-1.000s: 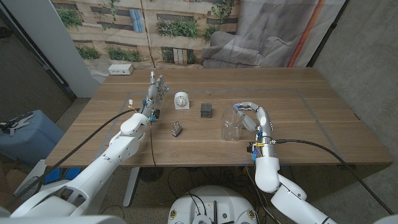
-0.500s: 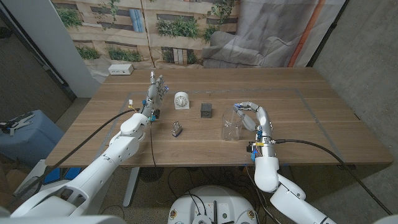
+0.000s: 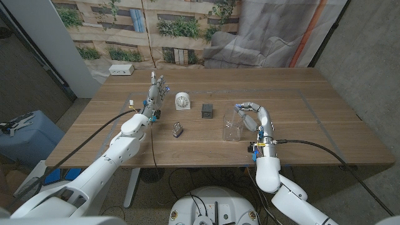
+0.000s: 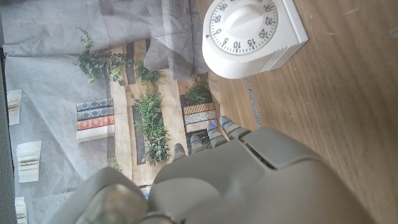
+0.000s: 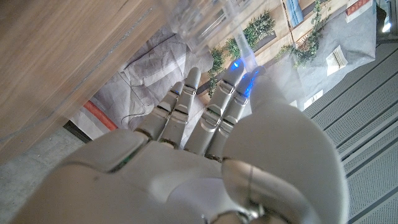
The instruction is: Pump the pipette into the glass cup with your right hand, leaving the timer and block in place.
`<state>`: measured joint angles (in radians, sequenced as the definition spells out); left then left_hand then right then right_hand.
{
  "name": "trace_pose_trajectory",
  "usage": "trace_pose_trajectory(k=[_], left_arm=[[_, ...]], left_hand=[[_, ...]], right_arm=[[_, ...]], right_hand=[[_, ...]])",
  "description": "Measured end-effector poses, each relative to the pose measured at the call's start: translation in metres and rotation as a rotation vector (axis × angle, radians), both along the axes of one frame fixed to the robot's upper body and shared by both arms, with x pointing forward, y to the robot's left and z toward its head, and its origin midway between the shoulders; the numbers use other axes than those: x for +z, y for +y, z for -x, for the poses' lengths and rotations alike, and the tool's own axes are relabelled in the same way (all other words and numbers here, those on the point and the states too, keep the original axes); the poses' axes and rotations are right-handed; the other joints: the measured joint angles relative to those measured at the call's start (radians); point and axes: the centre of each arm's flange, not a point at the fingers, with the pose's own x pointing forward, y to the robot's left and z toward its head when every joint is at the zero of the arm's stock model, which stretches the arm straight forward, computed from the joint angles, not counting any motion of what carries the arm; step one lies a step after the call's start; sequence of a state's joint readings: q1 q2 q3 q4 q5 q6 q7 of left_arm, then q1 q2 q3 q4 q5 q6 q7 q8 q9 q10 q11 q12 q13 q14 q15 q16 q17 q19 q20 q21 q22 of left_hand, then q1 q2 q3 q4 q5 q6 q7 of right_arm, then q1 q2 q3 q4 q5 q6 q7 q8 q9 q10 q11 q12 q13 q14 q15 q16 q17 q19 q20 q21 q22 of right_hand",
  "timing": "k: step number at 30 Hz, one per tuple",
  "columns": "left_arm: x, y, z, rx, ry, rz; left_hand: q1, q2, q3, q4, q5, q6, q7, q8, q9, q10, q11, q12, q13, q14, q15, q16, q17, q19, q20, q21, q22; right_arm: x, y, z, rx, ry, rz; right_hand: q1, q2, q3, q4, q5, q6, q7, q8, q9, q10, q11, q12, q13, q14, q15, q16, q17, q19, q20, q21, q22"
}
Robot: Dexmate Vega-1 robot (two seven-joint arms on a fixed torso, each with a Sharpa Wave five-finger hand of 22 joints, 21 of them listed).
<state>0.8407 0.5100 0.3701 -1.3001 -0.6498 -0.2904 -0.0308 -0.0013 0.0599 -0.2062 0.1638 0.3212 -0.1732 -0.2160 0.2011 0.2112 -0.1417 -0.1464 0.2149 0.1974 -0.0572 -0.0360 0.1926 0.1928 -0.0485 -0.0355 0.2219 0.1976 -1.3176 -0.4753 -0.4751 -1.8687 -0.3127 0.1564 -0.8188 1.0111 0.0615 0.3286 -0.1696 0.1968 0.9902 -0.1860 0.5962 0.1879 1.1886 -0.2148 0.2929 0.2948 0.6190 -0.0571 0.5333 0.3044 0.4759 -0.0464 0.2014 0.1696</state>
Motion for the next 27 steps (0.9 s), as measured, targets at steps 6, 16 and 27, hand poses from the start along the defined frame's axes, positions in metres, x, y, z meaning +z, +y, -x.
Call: trace_pose_trajectory(k=[6,16,27], left_arm=[[0.0000,0.0000,0.0000,0.000,0.000,0.000],[0.0000,0.0000,0.0000,0.000,0.000,0.000],[0.0000,0.0002,0.0000,0.001,0.000,0.001]], left_hand=[[0.000,0.000,0.000,0.000,0.000,0.000,0.000,0.000,0.000,0.000,0.000,0.000,0.000,0.000,0.000,0.000,0.000,0.000,0.000,0.000,0.000],[0.000,0.000,0.000,0.000,0.000,0.000,0.000,0.000,0.000,0.000,0.000,0.000,0.000,0.000,0.000,0.000,0.000,0.000,0.000,0.000,0.000],[0.000,0.000,0.000,0.000,0.000,0.000,0.000,0.000,0.000,0.000,0.000,0.000,0.000,0.000,0.000,0.000,0.000,0.000,0.000,0.000,0.000]], right_arm=[[0.0002,0.0005,0.0001,0.004,0.001,-0.001],[0.0017,0.0013,-0.0014,0.010,-0.005,0.001],[0.0027,0.0027,-0.0044,0.018,-0.020,-0.006]], right_hand=[[0.013,-0.001,0.004,-0.004,-0.001,0.007,0.004,0.004,0.000,0.011,0.000,0.000,0.000,0.002,0.002,0.000,0.000,0.000,0.000,0.000,0.000],[0.045,-0.009,0.004,-0.004,-0.003,0.016,0.013,0.004,-0.005,0.021,0.000,0.000,0.000,0.007,-0.003,0.007,0.006,0.000,0.000,0.000,0.000],[0.057,-0.002,0.004,-0.004,-0.011,0.018,0.014,0.004,-0.001,0.030,-0.002,0.000,0.005,0.018,-0.007,0.007,0.009,0.000,0.000,0.000,0.000]])
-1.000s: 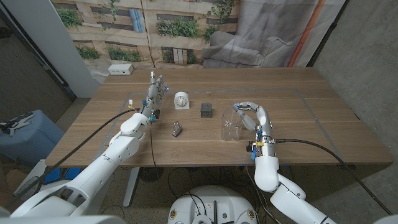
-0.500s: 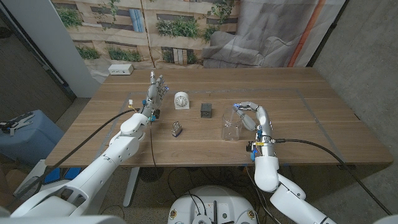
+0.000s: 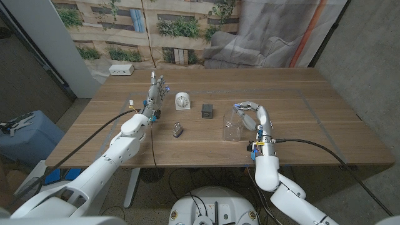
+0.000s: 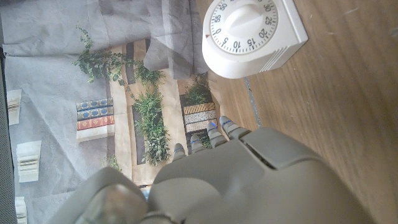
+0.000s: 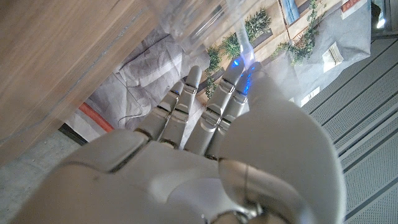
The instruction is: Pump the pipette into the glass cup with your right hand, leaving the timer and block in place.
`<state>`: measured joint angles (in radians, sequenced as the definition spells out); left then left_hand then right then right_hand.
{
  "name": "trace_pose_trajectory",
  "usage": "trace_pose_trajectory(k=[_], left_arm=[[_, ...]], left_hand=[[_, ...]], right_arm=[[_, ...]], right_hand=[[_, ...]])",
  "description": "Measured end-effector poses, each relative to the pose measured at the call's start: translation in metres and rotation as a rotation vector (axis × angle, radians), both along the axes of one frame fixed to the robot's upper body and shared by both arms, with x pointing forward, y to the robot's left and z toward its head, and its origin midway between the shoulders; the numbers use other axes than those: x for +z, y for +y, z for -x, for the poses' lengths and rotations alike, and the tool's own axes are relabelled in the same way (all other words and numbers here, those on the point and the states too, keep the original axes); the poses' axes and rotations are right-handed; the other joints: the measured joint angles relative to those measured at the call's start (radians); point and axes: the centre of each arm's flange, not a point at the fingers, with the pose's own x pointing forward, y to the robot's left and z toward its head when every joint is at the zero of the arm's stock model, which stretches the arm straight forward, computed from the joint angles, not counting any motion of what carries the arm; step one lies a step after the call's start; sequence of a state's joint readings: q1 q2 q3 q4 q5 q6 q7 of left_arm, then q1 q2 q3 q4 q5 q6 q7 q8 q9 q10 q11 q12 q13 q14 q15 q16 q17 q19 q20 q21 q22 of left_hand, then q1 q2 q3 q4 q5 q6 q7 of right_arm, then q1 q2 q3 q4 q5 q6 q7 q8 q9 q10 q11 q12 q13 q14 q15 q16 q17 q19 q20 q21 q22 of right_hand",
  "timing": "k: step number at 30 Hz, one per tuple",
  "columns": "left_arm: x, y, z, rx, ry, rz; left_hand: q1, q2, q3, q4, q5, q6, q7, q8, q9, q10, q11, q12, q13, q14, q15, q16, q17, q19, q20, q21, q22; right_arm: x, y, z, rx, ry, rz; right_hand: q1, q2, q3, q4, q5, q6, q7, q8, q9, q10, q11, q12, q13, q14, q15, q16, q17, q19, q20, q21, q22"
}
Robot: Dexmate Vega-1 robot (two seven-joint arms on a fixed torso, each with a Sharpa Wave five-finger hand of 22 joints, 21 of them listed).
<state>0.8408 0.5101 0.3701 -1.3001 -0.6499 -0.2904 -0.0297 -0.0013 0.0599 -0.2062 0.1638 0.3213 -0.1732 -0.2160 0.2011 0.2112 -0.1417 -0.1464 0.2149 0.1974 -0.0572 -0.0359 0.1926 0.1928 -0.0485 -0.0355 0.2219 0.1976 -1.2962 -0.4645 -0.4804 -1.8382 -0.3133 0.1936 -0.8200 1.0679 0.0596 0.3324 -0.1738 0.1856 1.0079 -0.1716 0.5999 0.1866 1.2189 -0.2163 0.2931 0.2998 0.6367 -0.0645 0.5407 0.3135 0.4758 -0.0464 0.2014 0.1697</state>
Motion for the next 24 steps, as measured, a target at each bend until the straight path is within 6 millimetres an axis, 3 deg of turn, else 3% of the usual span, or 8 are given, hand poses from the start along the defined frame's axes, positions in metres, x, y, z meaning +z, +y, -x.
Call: trace_pose_trajectory(k=[11,20,24], left_arm=[[0.0000,0.0000,0.0000,0.000,0.000,0.000],[0.0002,-0.0001,0.0001,-0.001,0.000,0.000],[0.0002,0.0000,0.0001,-0.001,0.000,0.000]], left_hand=[[0.000,0.000,0.000,0.000,0.000,0.000,0.000,0.000,0.000,0.000,0.000,0.000,0.000,0.000,0.000,0.000,0.000,0.000,0.000,0.000,0.000],[0.000,0.000,0.000,0.000,0.000,0.000,0.000,0.000,0.000,0.000,0.000,0.000,0.000,0.000,0.000,0.000,0.000,0.000,0.000,0.000,0.000],[0.000,0.000,0.000,0.000,0.000,0.000,0.000,0.000,0.000,0.000,0.000,0.000,0.000,0.000,0.000,0.000,0.000,0.000,0.000,0.000,0.000]], right_arm=[[0.0006,-0.0016,-0.0012,0.004,-0.011,-0.016],[0.0007,-0.0040,-0.0021,0.009,-0.004,-0.024],[0.0014,-0.0044,-0.0014,0.014,0.000,-0.024]], right_hand=[[0.000,0.000,0.000,0.009,-0.005,-0.008,-0.008,0.000,0.002,0.000,0.000,0.000,0.000,0.000,0.000,-0.009,-0.006,0.000,0.000,0.000,0.000],[-0.022,-0.021,-0.010,0.022,-0.005,-0.023,-0.026,-0.023,0.006,-0.026,0.000,-0.016,-0.003,0.000,0.000,-0.023,-0.012,0.000,0.000,0.000,0.000],[-0.030,-0.029,-0.012,0.027,-0.004,-0.039,-0.020,-0.027,0.005,-0.036,0.002,-0.023,-0.003,-0.002,0.002,-0.027,-0.017,0.000,0.000,0.000,0.000]])
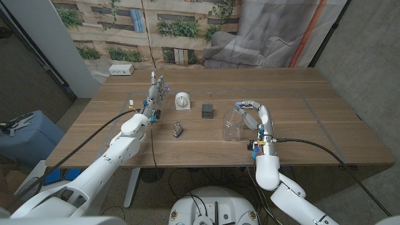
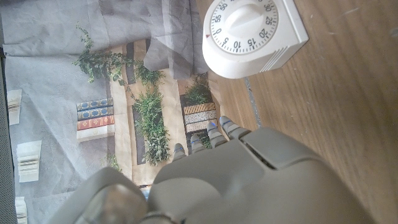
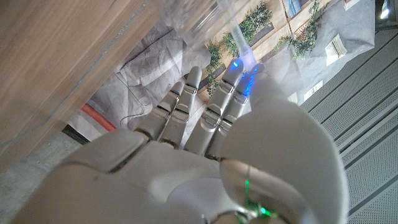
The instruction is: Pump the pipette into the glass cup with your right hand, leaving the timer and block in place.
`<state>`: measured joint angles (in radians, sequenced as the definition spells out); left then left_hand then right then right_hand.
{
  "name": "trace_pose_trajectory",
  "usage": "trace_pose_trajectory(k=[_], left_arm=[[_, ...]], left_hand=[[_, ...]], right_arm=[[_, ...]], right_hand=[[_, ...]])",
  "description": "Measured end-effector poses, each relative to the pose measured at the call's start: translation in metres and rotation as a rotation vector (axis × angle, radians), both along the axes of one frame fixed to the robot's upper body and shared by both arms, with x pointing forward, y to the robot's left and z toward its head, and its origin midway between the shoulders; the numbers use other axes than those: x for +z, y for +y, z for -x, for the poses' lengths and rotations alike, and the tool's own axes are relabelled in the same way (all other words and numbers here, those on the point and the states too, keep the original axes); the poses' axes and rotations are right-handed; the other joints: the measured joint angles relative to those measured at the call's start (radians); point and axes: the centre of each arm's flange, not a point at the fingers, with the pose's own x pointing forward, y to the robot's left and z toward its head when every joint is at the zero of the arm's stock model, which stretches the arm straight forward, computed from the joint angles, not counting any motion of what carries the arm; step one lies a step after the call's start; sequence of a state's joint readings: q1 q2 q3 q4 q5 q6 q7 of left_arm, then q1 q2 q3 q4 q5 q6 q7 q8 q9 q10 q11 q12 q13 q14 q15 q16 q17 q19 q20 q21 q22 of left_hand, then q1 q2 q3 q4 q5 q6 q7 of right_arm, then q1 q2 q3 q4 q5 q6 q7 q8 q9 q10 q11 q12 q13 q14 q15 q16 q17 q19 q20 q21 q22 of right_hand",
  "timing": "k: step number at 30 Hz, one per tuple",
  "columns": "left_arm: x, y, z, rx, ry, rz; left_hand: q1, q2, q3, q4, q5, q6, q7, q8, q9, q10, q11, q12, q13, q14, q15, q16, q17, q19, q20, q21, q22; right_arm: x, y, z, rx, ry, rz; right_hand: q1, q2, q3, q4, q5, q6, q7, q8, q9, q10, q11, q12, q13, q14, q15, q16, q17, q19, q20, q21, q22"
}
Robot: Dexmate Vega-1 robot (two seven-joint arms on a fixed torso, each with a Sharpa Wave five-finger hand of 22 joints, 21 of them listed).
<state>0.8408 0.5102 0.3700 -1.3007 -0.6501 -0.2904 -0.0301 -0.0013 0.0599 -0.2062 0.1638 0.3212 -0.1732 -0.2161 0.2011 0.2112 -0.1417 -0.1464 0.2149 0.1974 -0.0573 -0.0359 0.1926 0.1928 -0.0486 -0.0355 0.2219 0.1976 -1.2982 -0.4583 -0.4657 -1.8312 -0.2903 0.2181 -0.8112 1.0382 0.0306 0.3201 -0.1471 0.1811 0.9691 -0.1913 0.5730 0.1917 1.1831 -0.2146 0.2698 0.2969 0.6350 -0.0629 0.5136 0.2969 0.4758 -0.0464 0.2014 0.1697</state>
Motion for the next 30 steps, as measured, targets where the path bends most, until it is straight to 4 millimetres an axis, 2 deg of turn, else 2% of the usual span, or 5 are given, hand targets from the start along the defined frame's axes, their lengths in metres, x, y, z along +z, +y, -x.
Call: trace_pose_trajectory(k=[6,11,15,25,30], left_arm=[[0.0000,0.0000,0.0000,0.000,0.000,0.000],[0.0000,0.0000,0.0000,0.000,0.000,0.000],[0.0000,0.0000,-0.0001,0.000,0.000,0.000],[0.0000,0.0000,-0.0001,0.000,0.001,0.000],[0.0000,0.0000,-0.0001,0.000,0.000,0.000]], left_hand=[[0.000,0.000,0.000,0.000,0.000,0.000,0.000,0.000,0.000,0.000,0.000,0.000,0.000,0.000,0.000,0.000,0.000,0.000,0.000,0.000,0.000],[0.000,0.000,0.000,0.000,0.000,0.000,0.000,0.000,0.000,0.000,0.000,0.000,0.000,0.000,0.000,0.000,0.000,0.000,0.000,0.000,0.000],[0.000,0.000,0.000,0.000,0.000,0.000,0.000,0.000,0.000,0.000,0.000,0.000,0.000,0.000,0.000,0.000,0.000,0.000,0.000,0.000,0.000],[0.000,0.000,0.000,0.000,0.000,0.000,0.000,0.000,0.000,0.000,0.000,0.000,0.000,0.000,0.000,0.000,0.000,0.000,0.000,0.000,0.000],[0.000,0.000,0.000,0.000,0.000,0.000,0.000,0.000,0.000,0.000,0.000,0.000,0.000,0.000,0.000,0.000,0.000,0.000,0.000,0.000,0.000]], right_arm=[[-0.0001,-0.0006,-0.0003,0.006,0.015,0.004],[0.0002,-0.0016,-0.0003,0.012,0.028,0.010],[0.0021,-0.0039,0.0016,0.013,0.030,0.016],[0.0028,-0.0052,0.0003,0.020,0.048,0.027],[0.0043,-0.0058,-0.0006,0.023,0.052,0.033]], right_hand=[[-0.017,-0.001,-0.005,0.000,0.000,-0.010,-0.010,-0.004,-0.001,-0.008,0.002,-0.004,0.000,-0.009,0.003,-0.004,0.000,0.000,0.000,0.000,0.000],[-0.027,0.008,-0.010,0.004,0.000,-0.014,-0.006,-0.012,-0.001,-0.017,0.004,-0.008,0.000,-0.015,0.004,-0.008,0.000,0.000,0.000,-0.006,0.000],[-0.034,0.000,-0.016,0.003,0.000,-0.025,-0.007,-0.014,-0.001,-0.026,0.002,-0.011,0.000,-0.026,0.007,-0.008,0.000,-0.015,0.000,-0.007,0.000],[-0.041,-0.007,-0.027,0.004,0.000,-0.045,-0.016,-0.025,-0.001,-0.049,0.000,-0.023,0.000,-0.045,0.009,-0.019,0.001,-0.018,0.004,-0.007,0.000],[-0.055,-0.021,-0.027,0.004,0.000,-0.049,-0.017,-0.030,-0.001,-0.058,-0.002,-0.023,0.000,-0.051,0.004,-0.019,0.003,-0.018,0.004,-0.007,0.000]])
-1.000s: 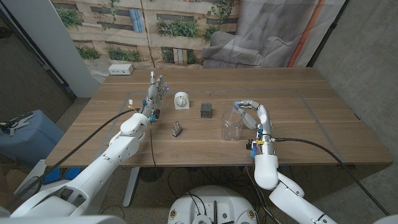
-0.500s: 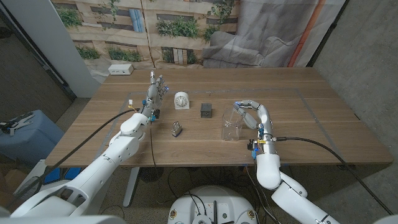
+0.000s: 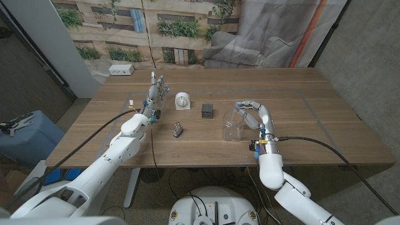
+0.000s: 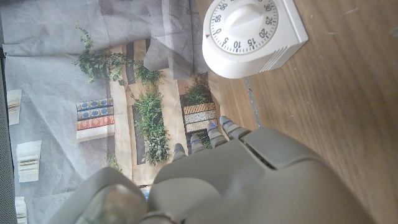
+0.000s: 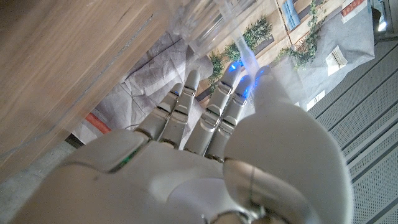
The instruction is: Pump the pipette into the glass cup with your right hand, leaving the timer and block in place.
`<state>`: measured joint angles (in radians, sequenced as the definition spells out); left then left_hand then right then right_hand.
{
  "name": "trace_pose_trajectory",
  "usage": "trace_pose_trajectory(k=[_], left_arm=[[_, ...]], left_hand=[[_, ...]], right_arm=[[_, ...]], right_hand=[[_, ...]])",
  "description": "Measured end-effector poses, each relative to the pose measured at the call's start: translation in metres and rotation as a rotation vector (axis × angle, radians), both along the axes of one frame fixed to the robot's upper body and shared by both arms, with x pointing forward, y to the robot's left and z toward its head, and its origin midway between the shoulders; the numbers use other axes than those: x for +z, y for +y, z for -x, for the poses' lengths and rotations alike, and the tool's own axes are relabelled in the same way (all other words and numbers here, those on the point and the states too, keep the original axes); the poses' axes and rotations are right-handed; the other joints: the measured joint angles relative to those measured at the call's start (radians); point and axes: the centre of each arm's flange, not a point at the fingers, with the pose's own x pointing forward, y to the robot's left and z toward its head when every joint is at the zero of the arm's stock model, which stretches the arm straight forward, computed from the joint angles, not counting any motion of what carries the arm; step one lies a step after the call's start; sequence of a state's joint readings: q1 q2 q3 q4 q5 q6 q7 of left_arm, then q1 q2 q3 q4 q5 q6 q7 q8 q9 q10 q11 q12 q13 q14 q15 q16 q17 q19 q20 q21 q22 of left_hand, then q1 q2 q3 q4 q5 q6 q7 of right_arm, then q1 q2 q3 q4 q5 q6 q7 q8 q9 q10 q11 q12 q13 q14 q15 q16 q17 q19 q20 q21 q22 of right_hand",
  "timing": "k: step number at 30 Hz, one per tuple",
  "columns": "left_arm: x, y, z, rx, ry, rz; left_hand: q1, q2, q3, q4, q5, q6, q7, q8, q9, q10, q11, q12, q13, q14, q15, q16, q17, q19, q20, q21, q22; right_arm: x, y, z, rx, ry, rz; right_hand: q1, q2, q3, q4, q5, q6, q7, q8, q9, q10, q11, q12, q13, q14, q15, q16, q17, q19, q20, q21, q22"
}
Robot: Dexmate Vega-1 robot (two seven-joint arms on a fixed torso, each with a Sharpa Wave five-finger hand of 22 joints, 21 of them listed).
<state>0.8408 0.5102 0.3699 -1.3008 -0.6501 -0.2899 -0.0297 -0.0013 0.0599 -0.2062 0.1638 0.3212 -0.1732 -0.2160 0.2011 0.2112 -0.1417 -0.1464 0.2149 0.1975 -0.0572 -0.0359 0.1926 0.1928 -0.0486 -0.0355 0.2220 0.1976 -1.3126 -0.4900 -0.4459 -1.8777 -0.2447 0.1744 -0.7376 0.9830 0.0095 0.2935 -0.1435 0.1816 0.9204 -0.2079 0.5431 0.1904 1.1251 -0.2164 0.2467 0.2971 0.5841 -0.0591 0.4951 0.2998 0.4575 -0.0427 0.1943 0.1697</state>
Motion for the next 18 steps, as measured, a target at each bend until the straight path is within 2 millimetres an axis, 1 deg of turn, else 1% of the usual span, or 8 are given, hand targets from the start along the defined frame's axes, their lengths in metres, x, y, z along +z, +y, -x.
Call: trace_pose_trajectory(k=[3,4,8,11,16,18], left_arm=[[0.0000,0.0000,0.0000,0.000,0.000,0.000],[0.0000,0.0000,0.0000,0.000,0.000,0.000],[0.0000,0.0000,0.0000,0.000,0.000,0.000],[0.0001,0.0000,0.0000,0.000,0.000,0.000],[0.0002,0.0000,0.0000,0.000,0.000,-0.001],[0.0003,0.0000,0.0000,-0.001,-0.001,-0.001]], left_hand=[[0.000,0.000,0.000,0.000,0.000,0.000,0.000,0.000,0.000,0.000,0.000,0.000,0.000,0.000,0.000,0.000,0.000,0.000,0.000,0.000,0.000],[0.000,0.000,0.000,0.000,0.000,0.000,0.000,0.000,0.000,0.000,0.000,0.000,0.000,0.000,0.000,0.000,0.000,0.000,0.000,0.000,0.000],[0.000,0.000,0.000,0.000,0.000,0.000,0.000,0.000,0.000,0.000,0.000,0.000,0.000,0.000,0.000,0.000,0.000,0.000,0.000,0.000,0.000],[0.000,0.000,0.000,0.000,0.000,0.000,0.000,0.000,0.000,0.000,0.000,0.000,0.000,0.000,0.000,0.000,0.000,0.000,0.000,0.000,0.000],[0.000,0.000,0.000,0.000,0.000,0.000,0.000,0.000,0.000,0.000,0.000,0.000,0.000,0.000,0.000,0.000,0.000,0.000,0.000,0.000,0.000],[0.000,0.000,0.000,0.000,0.000,0.000,0.000,0.000,0.000,0.000,0.000,0.000,0.000,0.000,0.000,0.000,0.000,0.000,0.000,0.000,0.000]], right_arm=[[0.0012,0.0002,-0.0013,0.005,0.004,0.003],[0.0017,0.0001,-0.0014,0.005,0.003,0.004],[0.0035,-0.0002,-0.0018,0.005,-0.001,0.005],[0.0036,0.0003,-0.0027,0.011,0.006,0.008],[0.0046,-0.0009,-0.0033,0.010,0.006,0.011],[0.0071,-0.0016,-0.0024,0.011,0.001,0.012]], right_hand=[[0.000,0.000,-0.004,-0.004,0.000,-0.005,-0.005,0.000,0.000,0.000,0.000,-0.007,0.000,-0.005,0.005,0.000,0.000,-0.004,0.004,0.000,0.000],[0.000,0.000,-0.007,-0.002,0.000,-0.005,-0.005,0.000,0.000,-0.002,0.002,-0.007,0.000,-0.005,0.005,0.000,0.000,-0.007,0.007,0.000,0.000],[0.000,0.000,-0.007,-0.001,0.000,-0.005,-0.005,-0.008,0.000,-0.004,0.004,-0.007,0.000,-0.005,0.005,0.000,0.000,-0.007,0.007,0.000,0.000],[0.000,0.000,-0.007,-0.001,0.000,-0.004,-0.004,-0.008,0.000,-0.009,-0.002,-0.007,0.003,-0.005,0.005,0.000,0.004,-0.007,0.007,0.000,0.000],[0.000,0.000,-0.007,-0.001,0.000,-0.004,-0.004,-0.008,0.000,-0.009,-0.002,-0.007,0.003,-0.005,0.005,0.000,0.005,-0.007,0.007,0.000,0.000],[-0.005,0.005,-0.007,-0.001,0.000,-0.004,-0.004,-0.008,0.000,-0.009,-0.002,-0.007,0.003,-0.005,0.005,0.000,0.005,-0.007,0.007,0.000,0.000]])
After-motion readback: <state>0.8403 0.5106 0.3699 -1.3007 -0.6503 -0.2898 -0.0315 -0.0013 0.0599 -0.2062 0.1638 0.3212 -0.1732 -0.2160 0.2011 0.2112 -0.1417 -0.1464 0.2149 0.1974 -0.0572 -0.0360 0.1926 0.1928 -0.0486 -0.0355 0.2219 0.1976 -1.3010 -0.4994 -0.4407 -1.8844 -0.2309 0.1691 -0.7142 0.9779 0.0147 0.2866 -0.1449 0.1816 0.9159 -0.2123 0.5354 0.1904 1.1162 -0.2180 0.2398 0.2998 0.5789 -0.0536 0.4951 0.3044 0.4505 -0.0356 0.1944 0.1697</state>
